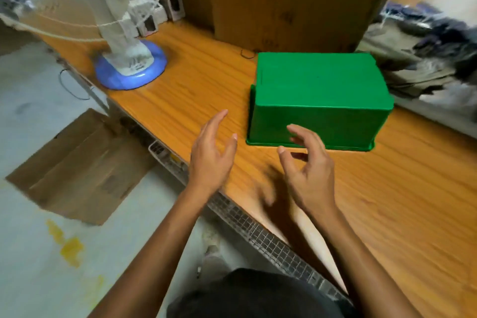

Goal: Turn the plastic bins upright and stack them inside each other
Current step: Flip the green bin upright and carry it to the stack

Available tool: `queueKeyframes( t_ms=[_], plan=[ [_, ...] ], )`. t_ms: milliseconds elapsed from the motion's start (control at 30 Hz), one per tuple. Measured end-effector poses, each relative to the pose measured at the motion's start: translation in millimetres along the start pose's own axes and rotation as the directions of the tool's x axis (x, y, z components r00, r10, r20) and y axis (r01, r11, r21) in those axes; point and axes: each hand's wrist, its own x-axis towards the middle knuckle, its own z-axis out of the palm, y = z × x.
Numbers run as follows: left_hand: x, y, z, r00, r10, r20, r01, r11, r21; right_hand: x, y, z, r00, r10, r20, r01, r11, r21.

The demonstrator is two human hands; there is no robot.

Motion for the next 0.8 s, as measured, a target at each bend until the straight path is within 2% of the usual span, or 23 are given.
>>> queueKeyframes(
  t_ms=[233,333,433,600,700,733,800],
  plan=[
    [132,-21,15,0.94,0.247,0.236,-0.228,0.968,-0.107,49,-3,34,0.932,0.066,-0.355,-0.135,0.976,-0.173],
    [183,-12,27,0.857,0.395,0.33,-0.381,0.918,-0.111,67,0,32,0.875,0.103,-0.472,-0.263,0.922,-0.286],
    [227,6,45,0.775,0.441,0.454,-0.45,0.888,-0.094,80,5,27,0.813,0.161,-0.56,-0.408,0.843,-0.35],
    [288,30,100,0.643,0.405,0.65,-0.567,0.822,0.049,97,12,39,0.8,0.242,-0.549,-0.551,0.66,-0.511],
    [296,28,129,0.539,0.2,0.818,-0.573,0.799,0.182,100,21,51,0.793,0.356,-0.494,-0.602,0.583,-0.546],
    [295,25,136,0.526,0.136,0.839,-0.588,0.771,0.244,100,24,53,0.793,0.372,-0.483,-0.605,0.58,-0.546],
    [290,21,143,0.546,0.082,0.834,-0.59,0.744,0.314,98,29,52,0.793,0.385,-0.473,-0.605,0.596,-0.528]
  ],
)
